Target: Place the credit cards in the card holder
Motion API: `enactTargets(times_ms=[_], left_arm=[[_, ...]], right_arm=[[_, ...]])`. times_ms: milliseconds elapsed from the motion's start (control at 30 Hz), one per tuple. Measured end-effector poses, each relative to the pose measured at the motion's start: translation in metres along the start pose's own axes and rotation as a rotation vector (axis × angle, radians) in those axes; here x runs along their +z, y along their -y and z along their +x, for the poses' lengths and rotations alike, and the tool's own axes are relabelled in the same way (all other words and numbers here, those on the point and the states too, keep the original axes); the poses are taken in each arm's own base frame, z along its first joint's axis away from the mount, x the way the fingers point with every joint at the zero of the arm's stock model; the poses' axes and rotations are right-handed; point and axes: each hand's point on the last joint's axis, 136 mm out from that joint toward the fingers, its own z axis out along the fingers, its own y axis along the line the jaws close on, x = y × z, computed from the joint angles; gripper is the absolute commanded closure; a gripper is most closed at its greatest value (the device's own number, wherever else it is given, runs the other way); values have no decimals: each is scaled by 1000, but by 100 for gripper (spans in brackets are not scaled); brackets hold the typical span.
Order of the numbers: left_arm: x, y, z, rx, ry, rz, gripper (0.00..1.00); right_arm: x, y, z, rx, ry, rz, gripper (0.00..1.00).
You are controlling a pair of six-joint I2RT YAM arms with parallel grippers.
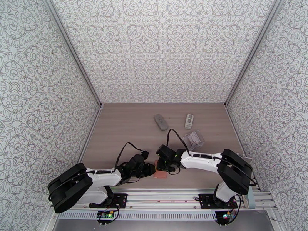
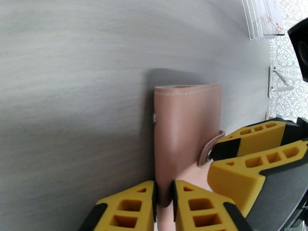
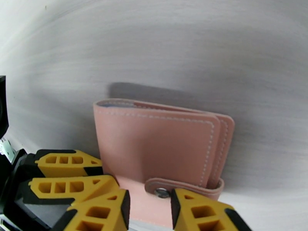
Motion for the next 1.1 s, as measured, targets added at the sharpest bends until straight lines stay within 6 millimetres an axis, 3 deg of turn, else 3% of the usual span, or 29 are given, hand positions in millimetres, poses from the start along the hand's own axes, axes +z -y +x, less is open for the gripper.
enactTargets(times_ms=[567,1100], left_arm=[[2,1,0,1,9,18,82],[3,2,-1,-10,17,27,83]], right_arm=[[4,5,-3,-36,-25,116,60],[6,12,-6,-158,-46,243,69]])
